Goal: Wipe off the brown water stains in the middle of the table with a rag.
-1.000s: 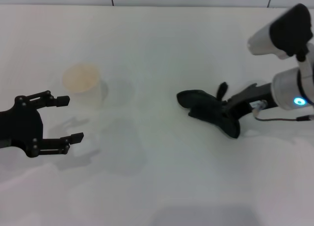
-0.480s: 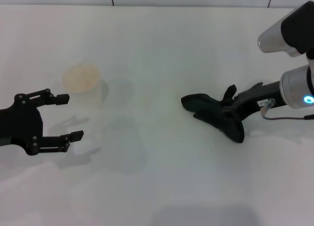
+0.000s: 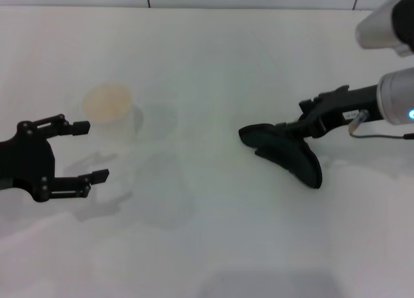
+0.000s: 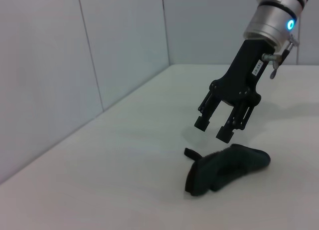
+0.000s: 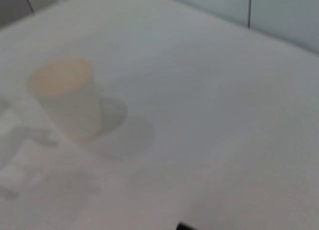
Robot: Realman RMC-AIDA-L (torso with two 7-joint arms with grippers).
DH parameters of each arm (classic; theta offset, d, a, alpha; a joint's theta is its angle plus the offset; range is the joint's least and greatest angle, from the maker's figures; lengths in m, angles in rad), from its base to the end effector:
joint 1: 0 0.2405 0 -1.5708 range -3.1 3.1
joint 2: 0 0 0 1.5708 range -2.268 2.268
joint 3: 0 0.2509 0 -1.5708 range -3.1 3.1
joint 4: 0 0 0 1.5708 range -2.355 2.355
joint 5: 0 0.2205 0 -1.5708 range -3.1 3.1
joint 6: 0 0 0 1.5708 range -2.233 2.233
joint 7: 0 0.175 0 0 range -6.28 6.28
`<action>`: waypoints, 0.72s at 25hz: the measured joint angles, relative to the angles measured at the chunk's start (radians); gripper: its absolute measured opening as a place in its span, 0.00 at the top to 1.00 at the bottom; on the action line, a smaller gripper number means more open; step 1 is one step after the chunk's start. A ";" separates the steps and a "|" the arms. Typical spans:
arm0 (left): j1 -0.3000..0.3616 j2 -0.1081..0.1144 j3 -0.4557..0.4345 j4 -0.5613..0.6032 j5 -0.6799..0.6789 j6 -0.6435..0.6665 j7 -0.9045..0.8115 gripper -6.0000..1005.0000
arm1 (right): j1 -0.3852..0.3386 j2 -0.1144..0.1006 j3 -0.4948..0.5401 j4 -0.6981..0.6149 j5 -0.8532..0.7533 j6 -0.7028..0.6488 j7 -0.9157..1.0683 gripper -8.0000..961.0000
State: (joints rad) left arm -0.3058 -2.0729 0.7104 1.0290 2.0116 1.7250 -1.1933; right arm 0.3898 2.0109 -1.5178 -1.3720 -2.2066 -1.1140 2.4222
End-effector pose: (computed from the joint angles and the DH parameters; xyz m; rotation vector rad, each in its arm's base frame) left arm -0.2829 0.3011 0.0368 -2.7237 -0.1896 -0.4569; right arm 0.1854 0.3785 -0.0315 -2.5578 0.8126 0.0587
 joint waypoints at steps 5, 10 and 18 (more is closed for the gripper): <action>-0.003 0.011 0.000 0.001 -0.025 -0.002 0.000 0.13 | -0.038 0.000 0.055 0.002 0.147 0.010 -0.169 0.23; -0.004 0.017 -0.015 0.002 -0.031 -0.004 0.000 0.13 | -0.086 -0.002 0.091 0.035 0.332 0.014 -0.388 0.15; 0.005 0.012 -0.049 -0.001 -0.031 0.002 0.006 0.13 | -0.133 -0.004 0.103 0.103 0.493 -0.063 -0.684 0.16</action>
State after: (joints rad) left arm -0.3009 -2.0605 0.6613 1.0284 1.9805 1.7270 -1.1871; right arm 0.2571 2.0067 -1.4144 -1.2689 -1.7140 -1.1765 1.7384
